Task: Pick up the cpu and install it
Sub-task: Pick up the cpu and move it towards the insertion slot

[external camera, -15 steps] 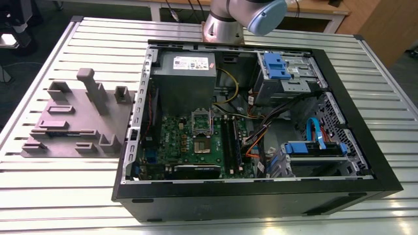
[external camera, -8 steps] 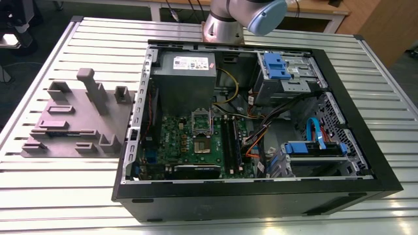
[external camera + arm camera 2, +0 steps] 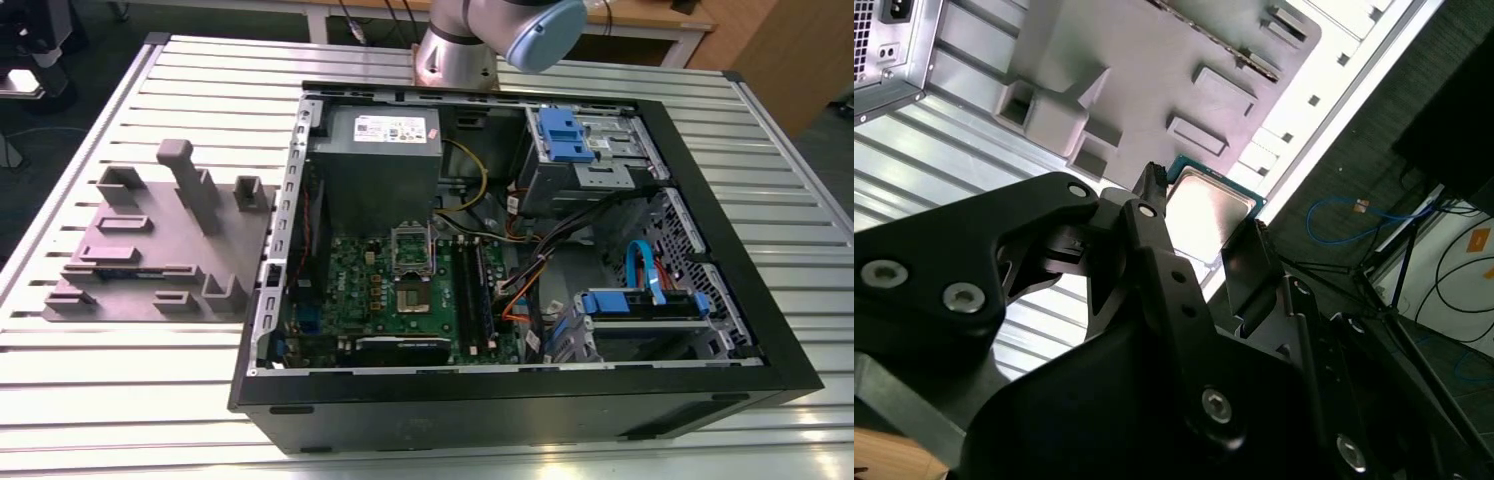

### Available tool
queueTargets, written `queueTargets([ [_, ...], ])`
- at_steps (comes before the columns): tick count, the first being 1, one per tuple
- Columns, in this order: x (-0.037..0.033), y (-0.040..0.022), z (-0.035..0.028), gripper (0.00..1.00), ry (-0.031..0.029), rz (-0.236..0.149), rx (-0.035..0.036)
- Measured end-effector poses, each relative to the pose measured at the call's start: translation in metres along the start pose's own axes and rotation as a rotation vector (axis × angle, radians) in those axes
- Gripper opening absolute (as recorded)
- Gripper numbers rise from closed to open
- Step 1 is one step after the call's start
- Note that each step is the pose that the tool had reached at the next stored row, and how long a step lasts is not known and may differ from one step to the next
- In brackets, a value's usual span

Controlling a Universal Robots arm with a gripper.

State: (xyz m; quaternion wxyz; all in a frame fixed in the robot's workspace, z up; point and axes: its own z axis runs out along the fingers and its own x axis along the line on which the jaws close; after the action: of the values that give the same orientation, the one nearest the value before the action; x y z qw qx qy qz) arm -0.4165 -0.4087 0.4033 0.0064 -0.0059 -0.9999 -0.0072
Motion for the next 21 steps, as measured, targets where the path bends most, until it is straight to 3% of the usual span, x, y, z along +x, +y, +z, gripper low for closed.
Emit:
queueTargets([
  [21, -0.0071, 0.0001, -0.0001, 0.47, 0.0001, 0.0, 0.0],
])
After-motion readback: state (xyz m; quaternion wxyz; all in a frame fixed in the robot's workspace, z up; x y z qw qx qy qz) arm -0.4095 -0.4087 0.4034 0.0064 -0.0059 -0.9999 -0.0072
